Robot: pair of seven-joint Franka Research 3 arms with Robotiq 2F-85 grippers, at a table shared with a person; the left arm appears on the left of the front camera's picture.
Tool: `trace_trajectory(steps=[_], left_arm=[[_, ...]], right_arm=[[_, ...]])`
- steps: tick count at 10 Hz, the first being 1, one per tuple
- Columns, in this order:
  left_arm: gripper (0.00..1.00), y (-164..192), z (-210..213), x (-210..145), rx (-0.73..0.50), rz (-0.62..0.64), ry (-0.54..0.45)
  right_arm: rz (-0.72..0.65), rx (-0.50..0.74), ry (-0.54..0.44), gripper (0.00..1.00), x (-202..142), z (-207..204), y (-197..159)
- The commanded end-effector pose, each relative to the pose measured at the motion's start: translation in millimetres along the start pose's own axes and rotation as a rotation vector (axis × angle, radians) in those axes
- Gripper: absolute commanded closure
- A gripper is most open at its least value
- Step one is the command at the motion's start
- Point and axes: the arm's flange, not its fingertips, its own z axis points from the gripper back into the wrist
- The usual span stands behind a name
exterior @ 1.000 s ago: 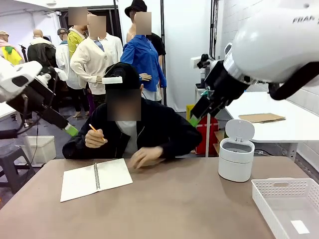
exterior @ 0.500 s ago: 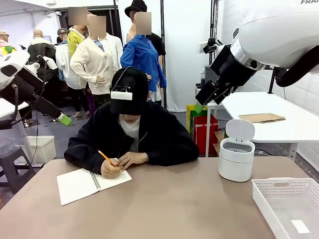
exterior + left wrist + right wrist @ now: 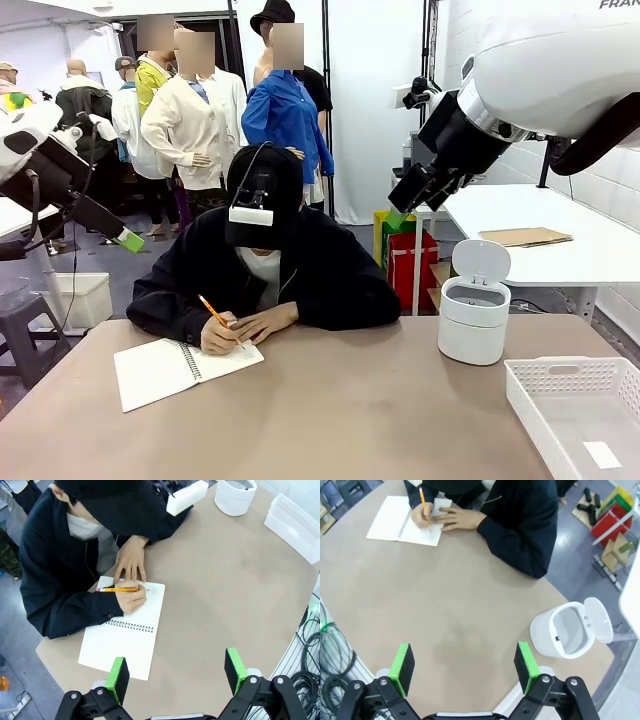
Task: Sort the paper based on its condition.
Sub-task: If a person hands you a paper, place it in the Organizing basket , and if it's crumpled, put it in the Trash can.
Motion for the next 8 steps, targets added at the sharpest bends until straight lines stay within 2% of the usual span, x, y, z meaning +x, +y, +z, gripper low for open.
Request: trace_trajectory(steps=[1,2,5,8], left_arm=[[0.00,-3,20,5,-0.030,0.032,-0.021],[0.00,-7,33,6,-0.053,0.023,-0.045],[0.00,-13,73,13,-0.025,0.011,-0.116],[0.00,-14,87,18,-0.004,-0.002,-0.148]], right_arm=[[-0.009,0.036,-0.034,0.00,7,18,14],[-0.006,0.048,-0.042,0.00,11,29,20],[0.003,0.034,-0.099,0.00,20,57,36],[0.003,-0.019,-0.138,0.00,27,70,35]])
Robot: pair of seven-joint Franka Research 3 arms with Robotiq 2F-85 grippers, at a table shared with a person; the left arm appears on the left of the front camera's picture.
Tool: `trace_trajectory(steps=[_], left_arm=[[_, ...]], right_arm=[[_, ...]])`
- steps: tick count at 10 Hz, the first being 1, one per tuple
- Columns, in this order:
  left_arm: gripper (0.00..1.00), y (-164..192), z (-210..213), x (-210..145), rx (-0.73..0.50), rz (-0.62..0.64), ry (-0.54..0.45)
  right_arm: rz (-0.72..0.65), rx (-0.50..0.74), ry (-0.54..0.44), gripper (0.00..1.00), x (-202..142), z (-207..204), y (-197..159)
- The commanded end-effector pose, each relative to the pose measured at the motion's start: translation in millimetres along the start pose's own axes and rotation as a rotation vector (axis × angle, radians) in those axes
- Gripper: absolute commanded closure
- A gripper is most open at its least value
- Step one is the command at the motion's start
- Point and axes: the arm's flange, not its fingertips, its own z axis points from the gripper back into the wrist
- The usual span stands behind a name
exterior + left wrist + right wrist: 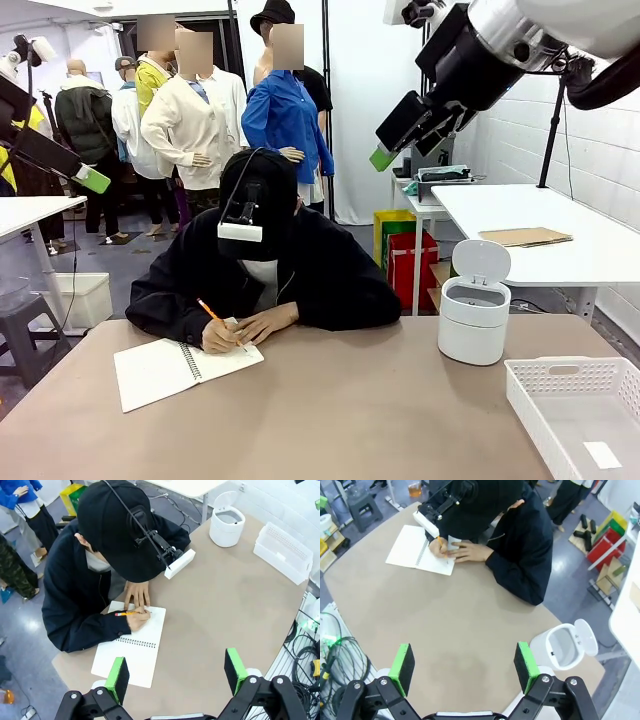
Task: Sort the paper based on its condition.
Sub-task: If a person hands you a paper, place it in the Organizing basket , and if it's crumpled, put it in the Trash can.
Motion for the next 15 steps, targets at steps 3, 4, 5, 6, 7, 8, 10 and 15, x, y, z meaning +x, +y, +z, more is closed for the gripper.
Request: trace_trajectory(steps=[3,4,5,6,7,8,10,15], left_arm=[[0.00,-1.2,-4.0,1.0,-0.022,0.002,0.018],[0.00,-0.5,-5.2,1.2,-0.022,0.000,0.026],[0.00,-0.1,-5.5,1.7,-0.022,-0.002,0.028],[0.00,0.8,-6.8,1.5,-0.019,-0.003,0.034],[0.00,0.7,-7.5,1.4,-0.029,-0.008,0.041],[0.00,1.4,-10.2,0.5,-0.042,-0.026,0.035],[0.00,-0.5,-9.1,-0.9,-0.016,0.000,0.031],[0.00,-3.8,-3.4,-1.7,-0.030,0.029,0.082]], right_arm=[[-0.039,-0.039,-0.003,0.00,3.1,-7.3,-7.2],[-0.041,-0.044,-0.002,0.00,2.9,-8.0,-8.3],[-0.041,-0.047,-0.001,0.00,2.0,-8.2,-9.4],[-0.042,-0.055,-0.003,0.00,2.0,-8.9,-10.1],[-0.041,-0.061,-0.005,0.00,1.8,-8.9,-10.1],[-0.016,-0.054,-0.008,0.00,0.2,-10.7,-9.7],[-0.026,-0.028,0.002,0.00,-0.1,-5.5,-11.9],[-0.023,-0.030,0.001,0.00,0.2,-5.1,-11.5]])
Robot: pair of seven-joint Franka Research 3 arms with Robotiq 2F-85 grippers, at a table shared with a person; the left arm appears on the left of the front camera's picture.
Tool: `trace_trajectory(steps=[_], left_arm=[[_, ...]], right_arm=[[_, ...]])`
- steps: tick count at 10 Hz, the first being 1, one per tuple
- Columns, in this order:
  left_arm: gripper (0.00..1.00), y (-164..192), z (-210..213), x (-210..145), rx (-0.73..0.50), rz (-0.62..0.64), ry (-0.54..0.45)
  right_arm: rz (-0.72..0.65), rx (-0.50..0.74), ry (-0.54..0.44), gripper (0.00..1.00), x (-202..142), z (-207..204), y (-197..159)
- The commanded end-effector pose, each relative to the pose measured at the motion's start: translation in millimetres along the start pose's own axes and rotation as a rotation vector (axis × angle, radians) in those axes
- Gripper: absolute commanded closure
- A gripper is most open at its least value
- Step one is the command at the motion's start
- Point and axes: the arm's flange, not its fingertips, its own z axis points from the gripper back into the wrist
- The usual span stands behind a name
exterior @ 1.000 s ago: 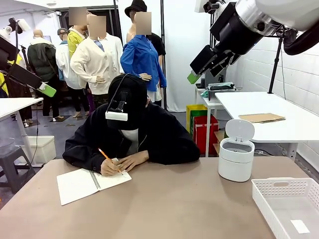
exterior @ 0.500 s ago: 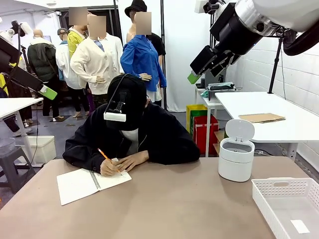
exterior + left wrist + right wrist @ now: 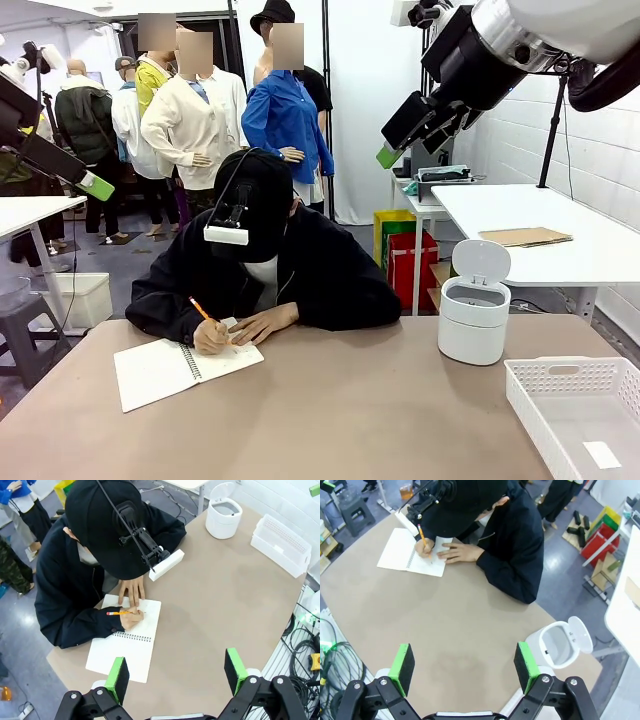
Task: Sort the paper based on its condition.
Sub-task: If a person hands you a paper, place it in the Organizing basket , and if it's crumpled, put it in the Trash can.
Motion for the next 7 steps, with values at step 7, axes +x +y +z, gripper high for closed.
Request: trace_trajectory(steps=[7], left_arm=[[0.00,-11,55,-10,0.116,-0.020,0.091]], right_arm=[[-0.031,-0.026,0.049,0.00,-14,37,15]])
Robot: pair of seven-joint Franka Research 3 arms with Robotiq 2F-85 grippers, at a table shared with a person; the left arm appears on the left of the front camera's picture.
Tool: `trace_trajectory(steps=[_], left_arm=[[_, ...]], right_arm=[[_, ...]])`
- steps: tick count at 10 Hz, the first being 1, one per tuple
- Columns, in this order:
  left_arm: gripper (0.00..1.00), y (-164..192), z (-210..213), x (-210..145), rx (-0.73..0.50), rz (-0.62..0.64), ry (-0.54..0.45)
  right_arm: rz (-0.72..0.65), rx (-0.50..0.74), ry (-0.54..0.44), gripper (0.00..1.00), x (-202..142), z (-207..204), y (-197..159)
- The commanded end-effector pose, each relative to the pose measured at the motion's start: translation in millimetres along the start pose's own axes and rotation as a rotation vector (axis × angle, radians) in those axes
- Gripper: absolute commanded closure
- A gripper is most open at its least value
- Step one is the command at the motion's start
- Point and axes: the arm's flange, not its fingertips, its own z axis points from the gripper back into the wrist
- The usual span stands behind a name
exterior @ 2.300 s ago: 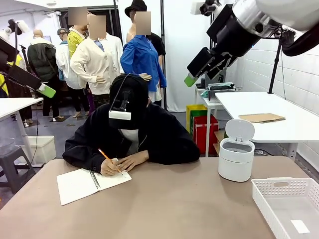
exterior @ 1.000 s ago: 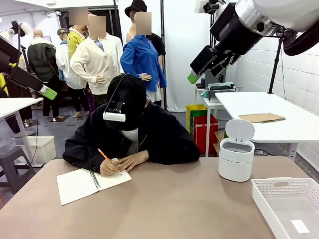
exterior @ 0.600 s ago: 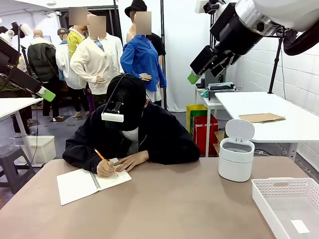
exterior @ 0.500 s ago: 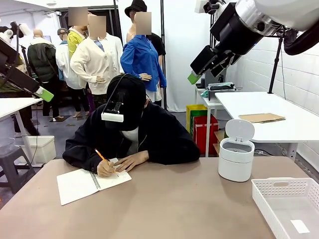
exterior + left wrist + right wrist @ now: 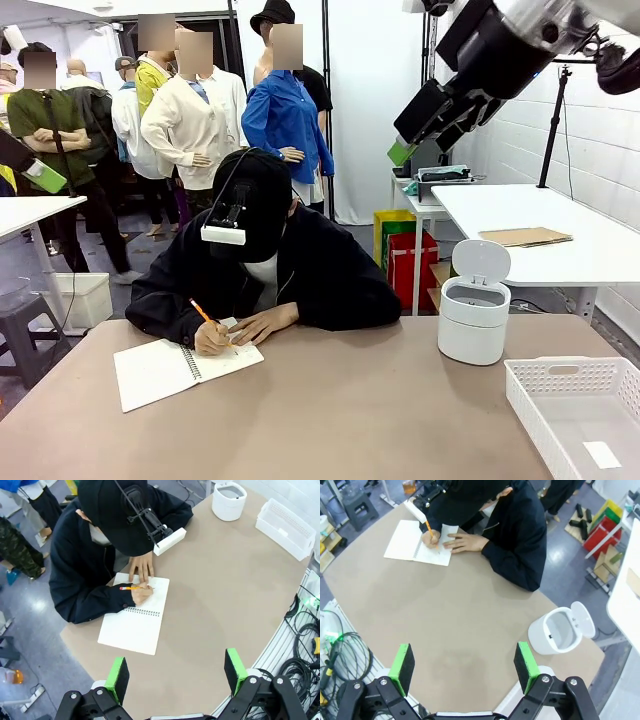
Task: Sort the paper based on its condition.
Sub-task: If a person hands you a paper, place it in the Organizing basket , and if it's crumpled, put it in the Trash can.
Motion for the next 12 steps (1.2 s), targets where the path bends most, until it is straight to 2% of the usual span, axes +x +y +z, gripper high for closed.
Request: trace_trajectory(steps=[1,4,5,6,12], left_arm=[[0.00,-2.7,4.5,-1.7,0.047,-0.019,0.009],[0.00,-8.2,8.8,-0.5,-0.011,-0.043,-0.025],[0.00,-3.7,6.7,-1.0,0.030,-0.020,0.002],[0.00,-3.7,6.7,-1.0,0.030,-0.020,0.002],[0.00,-3.7,6.7,-1.0,0.030,-0.020,0.002]], right_arm=[[-0.016,-0.039,0.007,0.00,-4.1,8.8,4.2],[0.001,-0.048,-0.024,0.00,-3.8,12.0,3.3],[0.018,-0.078,-0.051,0.00,-3.0,8.7,0.1],[0.004,-0.020,-0.022,0.00,-2.4,15.8,1.9],[0.004,-0.020,-0.022,0.00,-2.4,15.8,1.9]])
